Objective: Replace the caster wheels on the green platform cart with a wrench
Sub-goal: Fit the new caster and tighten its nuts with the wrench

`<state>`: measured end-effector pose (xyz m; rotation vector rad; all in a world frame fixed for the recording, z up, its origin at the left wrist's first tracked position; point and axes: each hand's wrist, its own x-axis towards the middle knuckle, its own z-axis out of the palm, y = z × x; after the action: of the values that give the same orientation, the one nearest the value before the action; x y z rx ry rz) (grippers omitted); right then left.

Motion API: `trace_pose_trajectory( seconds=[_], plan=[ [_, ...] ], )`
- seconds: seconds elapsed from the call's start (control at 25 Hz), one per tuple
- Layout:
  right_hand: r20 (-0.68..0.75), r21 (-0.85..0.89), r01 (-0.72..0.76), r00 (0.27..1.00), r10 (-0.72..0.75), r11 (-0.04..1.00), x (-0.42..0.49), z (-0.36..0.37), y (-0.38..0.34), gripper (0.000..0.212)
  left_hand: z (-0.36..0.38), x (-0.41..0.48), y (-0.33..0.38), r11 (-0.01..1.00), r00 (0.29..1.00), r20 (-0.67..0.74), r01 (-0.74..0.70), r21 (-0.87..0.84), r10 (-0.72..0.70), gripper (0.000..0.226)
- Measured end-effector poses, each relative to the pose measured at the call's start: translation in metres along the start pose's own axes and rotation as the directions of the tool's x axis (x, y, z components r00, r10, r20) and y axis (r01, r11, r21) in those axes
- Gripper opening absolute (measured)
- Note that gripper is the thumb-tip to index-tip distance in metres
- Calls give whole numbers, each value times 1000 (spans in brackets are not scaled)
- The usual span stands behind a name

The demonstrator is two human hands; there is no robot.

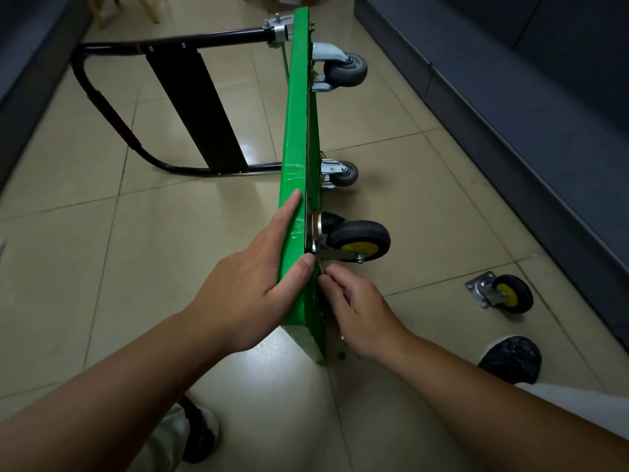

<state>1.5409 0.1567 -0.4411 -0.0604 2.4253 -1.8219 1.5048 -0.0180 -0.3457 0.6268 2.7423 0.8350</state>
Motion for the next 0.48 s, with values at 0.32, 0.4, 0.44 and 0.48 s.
trace_pose_trajectory(
  seconds=[0.32, 0.4, 0.44, 0.48],
  plan=[
    [343, 384, -590, 805, 484, 710, -3, -29, -87, 38, -3, 2, 2, 999, 1000, 9, -3, 39, 3, 71],
    [350, 414, -610, 792, 500, 676, -6, -36, -95, 38, -4, 2, 2, 999, 1000, 30, -10, 41, 8, 72],
    [327, 434, -594, 805, 495, 677, -11, -36, -92, 37, -4, 2, 2, 999, 999, 38, -13, 38, 11, 72],
    [265, 448, -550, 835, 483, 705, -17, -33, -83, 37, -5, 2, 1, 999, 999, 44, -14, 35, 12, 72]
  ],
)
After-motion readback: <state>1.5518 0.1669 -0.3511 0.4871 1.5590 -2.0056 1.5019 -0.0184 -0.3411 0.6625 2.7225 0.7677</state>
